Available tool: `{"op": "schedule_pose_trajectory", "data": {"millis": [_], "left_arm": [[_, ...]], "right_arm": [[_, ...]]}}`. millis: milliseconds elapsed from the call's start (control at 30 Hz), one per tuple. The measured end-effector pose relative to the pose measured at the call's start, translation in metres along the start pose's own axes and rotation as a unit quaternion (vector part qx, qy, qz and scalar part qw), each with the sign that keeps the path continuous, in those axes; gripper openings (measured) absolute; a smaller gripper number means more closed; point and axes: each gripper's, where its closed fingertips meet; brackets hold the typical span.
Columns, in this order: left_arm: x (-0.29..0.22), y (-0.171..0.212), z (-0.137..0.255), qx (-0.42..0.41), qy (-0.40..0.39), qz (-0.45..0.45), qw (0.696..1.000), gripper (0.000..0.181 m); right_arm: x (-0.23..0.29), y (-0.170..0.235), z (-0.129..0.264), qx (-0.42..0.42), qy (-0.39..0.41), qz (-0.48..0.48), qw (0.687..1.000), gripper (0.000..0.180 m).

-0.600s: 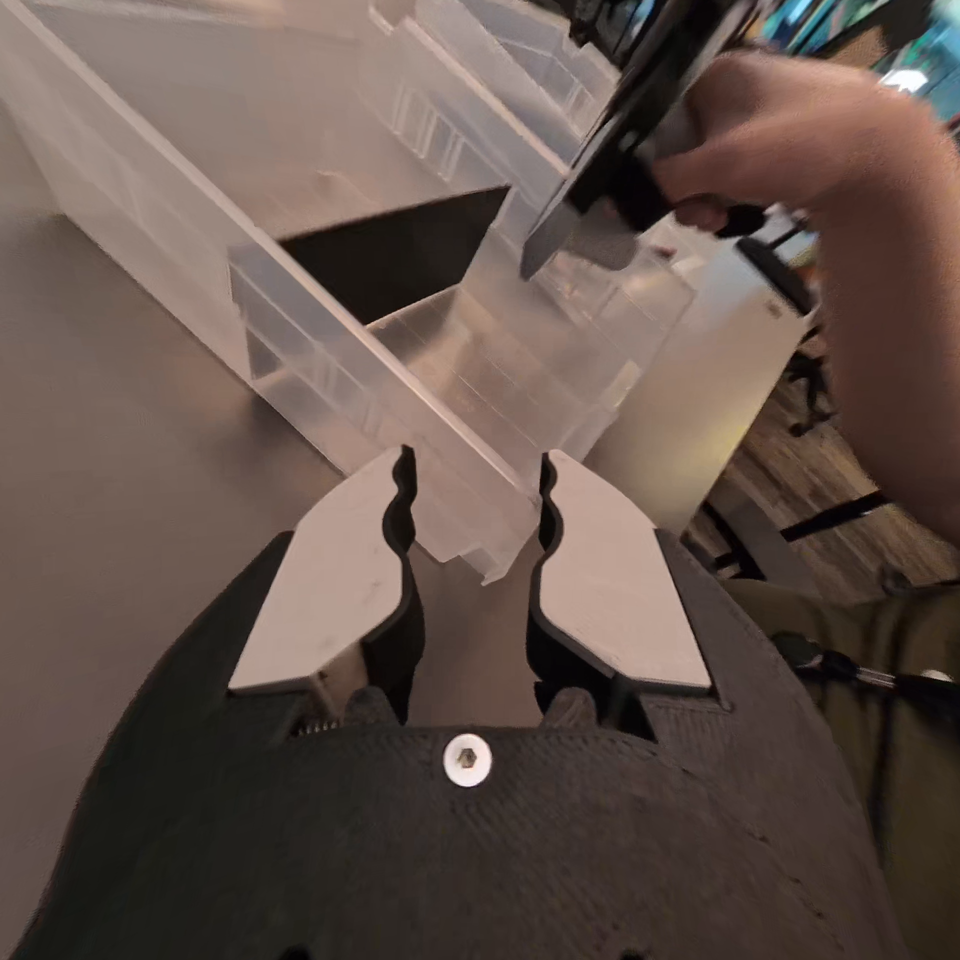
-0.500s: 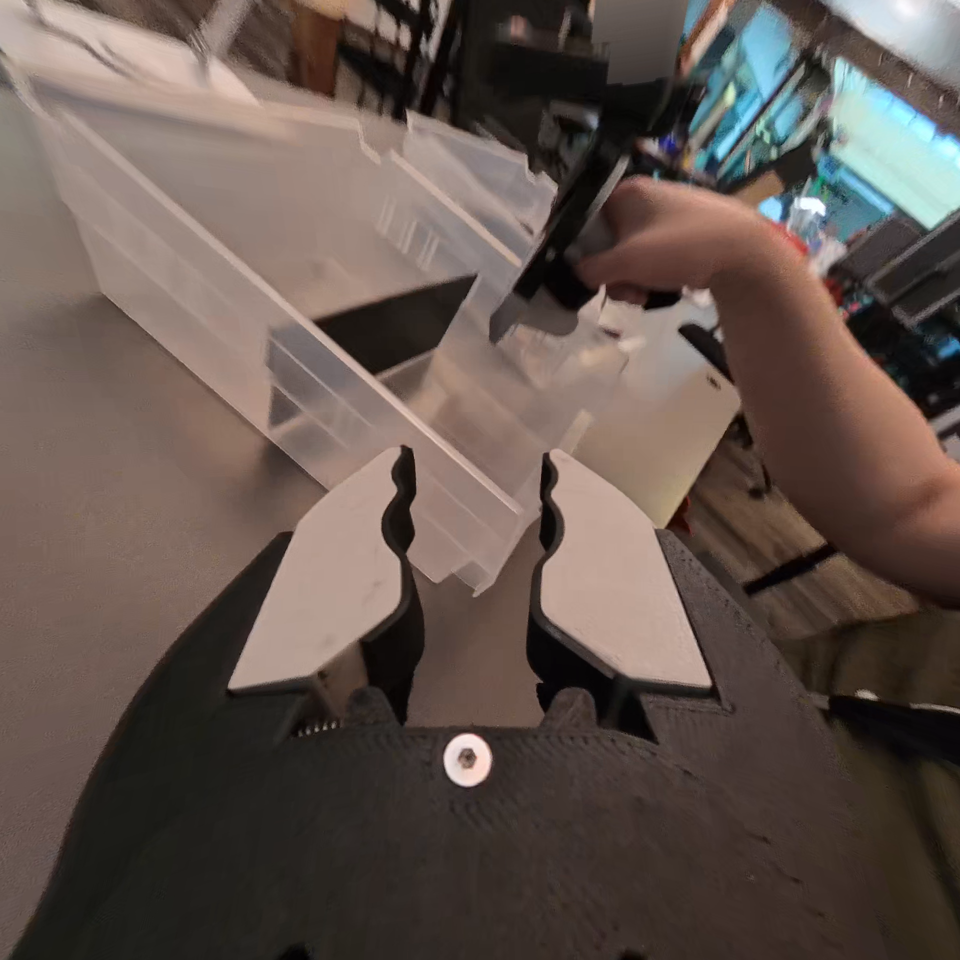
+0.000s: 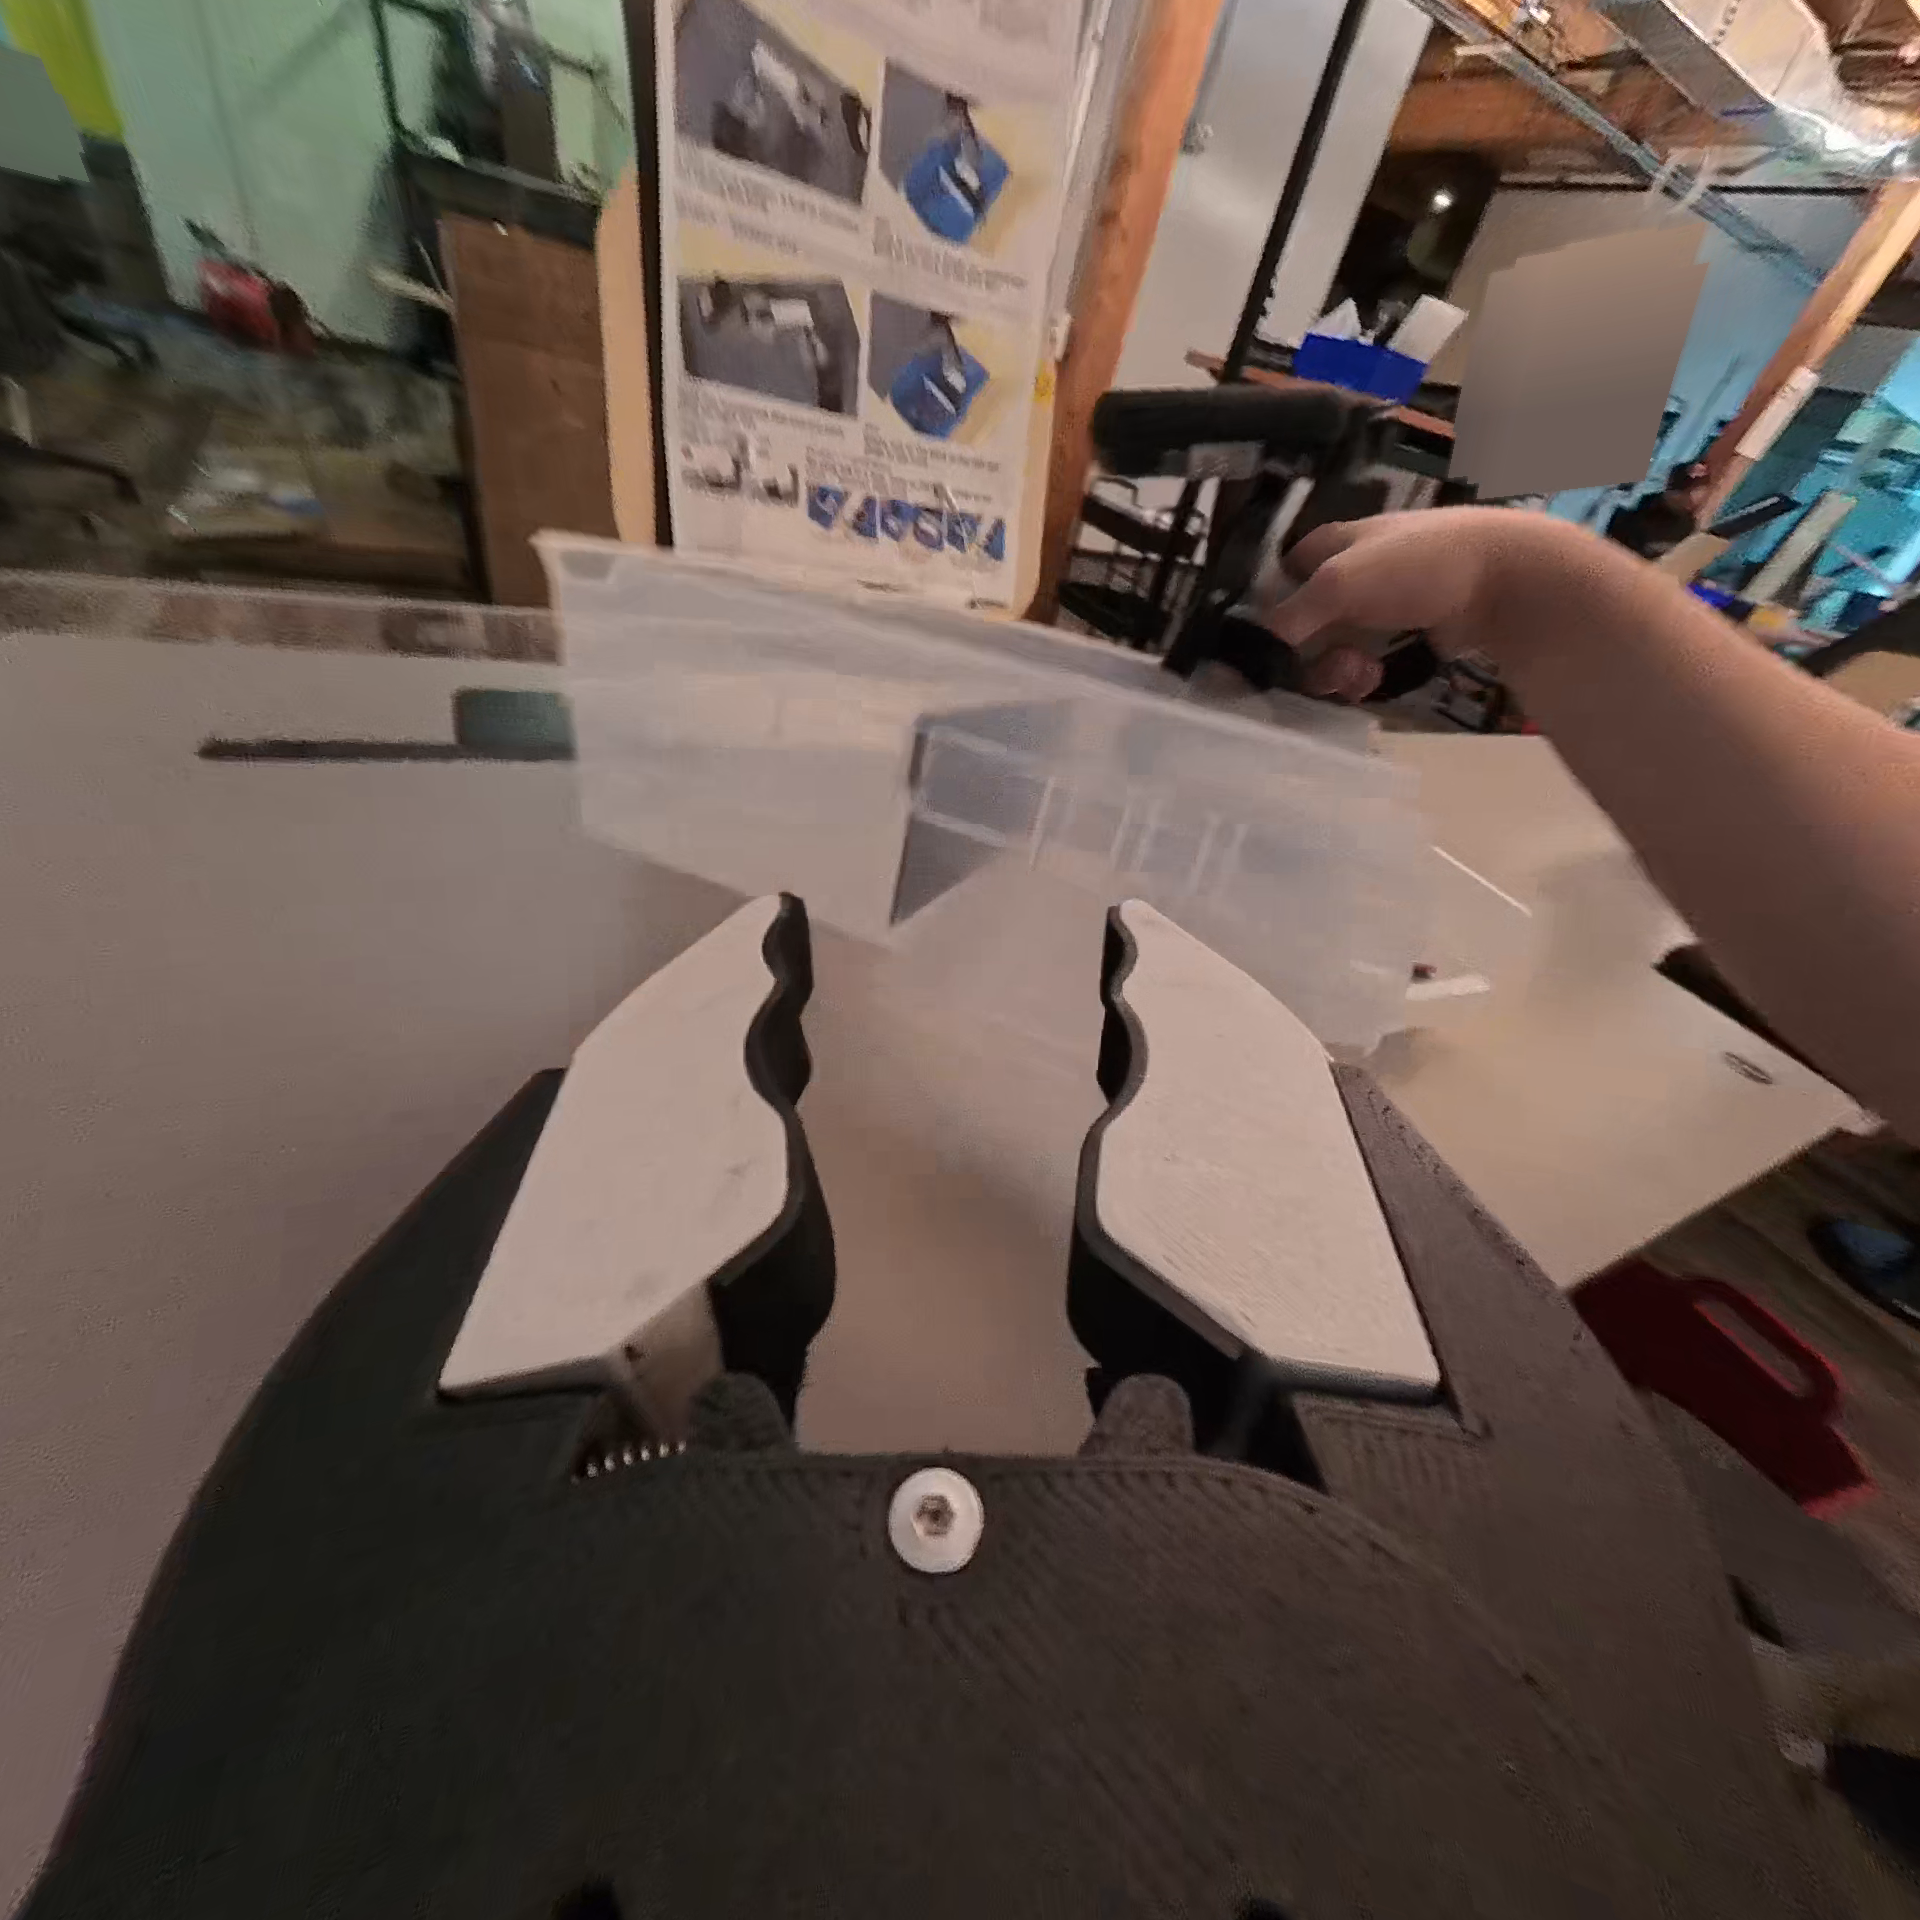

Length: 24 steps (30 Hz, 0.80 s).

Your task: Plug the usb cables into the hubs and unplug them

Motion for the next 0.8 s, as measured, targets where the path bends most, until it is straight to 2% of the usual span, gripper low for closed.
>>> {"op": "schedule_pose_trajectory", "data": {"millis": [100, 167, 233, 333, 433, 533, 600, 667, 800], "left_arm": [[-0.024, -0.005, -0.018, -0.013, 0.033, 0.001, 0.999, 0.057], [-0.075, 0.021, -0.046, 0.045, 0.148, 0.065, 0.986, 0.055], [-0.114, 0.064, -0.086, 0.120, 0.203, 0.086, 0.968, 0.061], [-0.148, 0.130, -0.160, 0.197, 0.203, 0.082, 0.956, 0.068], [-0.175, 0.185, -0.215, 0.276, 0.197, 0.081, 0.937, 0.071], [-0.193, 0.221, -0.243, 0.339, 0.193, 0.042, 0.920, 0.070], [-0.193, 0.234, -0.250, 0.361, 0.177, -0.043, 0.915, 0.069], [-0.187, 0.243, -0.254, 0.373, 0.152, -0.107, 0.909, 0.068], [-0.176, 0.266, -0.251, 0.444, 0.127, -0.123, 0.878, 0.075]], "right_arm": [[-0.016, -0.010, 0.075, -0.052, 0.012, 0.000, 0.999, 0.005], [-0.039, -0.007, 0.134, -0.096, 0.023, -0.021, 0.995, 0.005], [-0.071, 0.007, 0.193, -0.145, 0.046, -0.053, 0.987, 0.004], [-0.131, 0.053, 0.270, -0.206, 0.106, -0.104, 0.967, 0.004], [-0.198, 0.123, 0.321, -0.227, 0.181, -0.156, 0.944, 0.004], [-0.266, 0.201, 0.338, -0.220, 0.232, -0.221, 0.921, 0.004], [-0.308, 0.250, 0.334, -0.208, 0.250, -0.264, 0.908, 0.004], [-0.345, 0.291, 0.318, -0.200, 0.256, -0.291, 0.900, 0.005], [-0.394, 0.344, 0.268, -0.185, 0.240, -0.326, 0.896, 0.006]]}}
Point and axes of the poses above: each gripper's, where its closed fingertips meet, z back along the fingers, y out of its underside, x = y × z across the jaws, and after that the axes turned 14 degrees about -x, right-handed
